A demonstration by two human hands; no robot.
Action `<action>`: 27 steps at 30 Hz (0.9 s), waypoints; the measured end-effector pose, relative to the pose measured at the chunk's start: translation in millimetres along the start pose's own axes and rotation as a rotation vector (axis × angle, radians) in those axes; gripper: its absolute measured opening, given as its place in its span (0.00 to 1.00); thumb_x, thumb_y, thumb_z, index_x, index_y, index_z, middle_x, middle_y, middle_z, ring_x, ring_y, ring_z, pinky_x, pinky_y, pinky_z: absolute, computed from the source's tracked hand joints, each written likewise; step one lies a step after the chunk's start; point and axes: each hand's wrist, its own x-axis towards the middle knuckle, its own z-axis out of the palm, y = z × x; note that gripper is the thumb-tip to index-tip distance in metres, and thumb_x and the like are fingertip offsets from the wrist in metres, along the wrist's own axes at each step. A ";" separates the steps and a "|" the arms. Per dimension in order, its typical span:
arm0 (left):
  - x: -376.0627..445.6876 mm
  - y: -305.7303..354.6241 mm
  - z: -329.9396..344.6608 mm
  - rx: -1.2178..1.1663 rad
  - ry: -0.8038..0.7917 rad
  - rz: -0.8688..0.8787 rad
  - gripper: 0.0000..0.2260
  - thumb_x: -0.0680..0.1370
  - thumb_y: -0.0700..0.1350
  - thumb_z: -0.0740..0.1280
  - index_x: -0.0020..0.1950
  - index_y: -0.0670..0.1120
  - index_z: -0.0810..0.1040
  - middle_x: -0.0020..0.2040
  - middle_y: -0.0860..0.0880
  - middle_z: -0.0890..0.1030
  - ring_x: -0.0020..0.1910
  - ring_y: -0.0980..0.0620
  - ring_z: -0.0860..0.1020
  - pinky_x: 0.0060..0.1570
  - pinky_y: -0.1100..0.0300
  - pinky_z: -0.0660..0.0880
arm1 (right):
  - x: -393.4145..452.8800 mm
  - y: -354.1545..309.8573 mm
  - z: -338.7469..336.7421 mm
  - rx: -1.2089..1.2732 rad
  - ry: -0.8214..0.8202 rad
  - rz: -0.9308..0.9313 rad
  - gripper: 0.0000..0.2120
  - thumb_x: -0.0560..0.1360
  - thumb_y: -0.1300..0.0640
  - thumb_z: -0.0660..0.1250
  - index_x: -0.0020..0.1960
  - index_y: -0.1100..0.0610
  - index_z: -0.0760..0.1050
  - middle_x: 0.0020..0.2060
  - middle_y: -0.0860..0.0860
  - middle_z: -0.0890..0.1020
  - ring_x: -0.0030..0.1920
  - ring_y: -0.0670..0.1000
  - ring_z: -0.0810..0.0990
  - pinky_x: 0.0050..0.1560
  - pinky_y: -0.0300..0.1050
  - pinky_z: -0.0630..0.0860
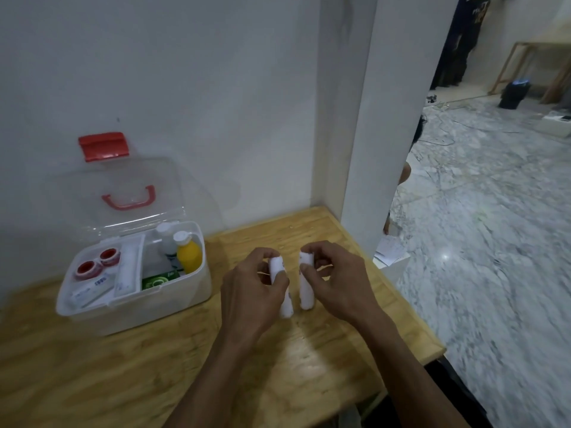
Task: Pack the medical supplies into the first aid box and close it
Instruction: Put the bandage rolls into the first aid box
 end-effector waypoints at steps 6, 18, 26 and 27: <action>-22.0 -12.6 -25.1 -0.123 0.131 0.138 0.12 0.72 0.42 0.74 0.53 0.54 0.81 0.47 0.61 0.82 0.46 0.63 0.81 0.45 0.67 0.78 | -13.9 -22.5 14.6 0.017 0.036 -0.086 0.12 0.73 0.56 0.73 0.56 0.50 0.80 0.48 0.40 0.82 0.48 0.42 0.81 0.45 0.38 0.79; -28.9 -25.3 -117.0 -0.108 0.444 0.219 0.11 0.71 0.42 0.76 0.52 0.49 0.83 0.47 0.56 0.84 0.48 0.60 0.82 0.46 0.69 0.77 | -2.5 -97.6 55.9 0.154 0.093 -0.296 0.11 0.71 0.59 0.76 0.53 0.53 0.83 0.45 0.42 0.84 0.45 0.44 0.83 0.43 0.44 0.79; 19.5 -41.3 -160.8 -0.084 0.550 0.223 0.08 0.73 0.44 0.75 0.51 0.50 0.83 0.47 0.58 0.83 0.47 0.57 0.82 0.44 0.53 0.81 | 41.4 -134.7 91.4 0.183 0.128 -0.360 0.09 0.72 0.58 0.75 0.52 0.55 0.83 0.45 0.44 0.85 0.45 0.42 0.82 0.46 0.37 0.77; 24.0 -43.2 -160.1 -0.067 0.535 0.229 0.08 0.73 0.44 0.74 0.51 0.50 0.83 0.47 0.59 0.83 0.47 0.59 0.82 0.44 0.55 0.81 | 45.1 -134.5 95.7 0.177 0.116 -0.354 0.08 0.72 0.58 0.75 0.52 0.55 0.83 0.45 0.44 0.85 0.45 0.42 0.82 0.46 0.35 0.76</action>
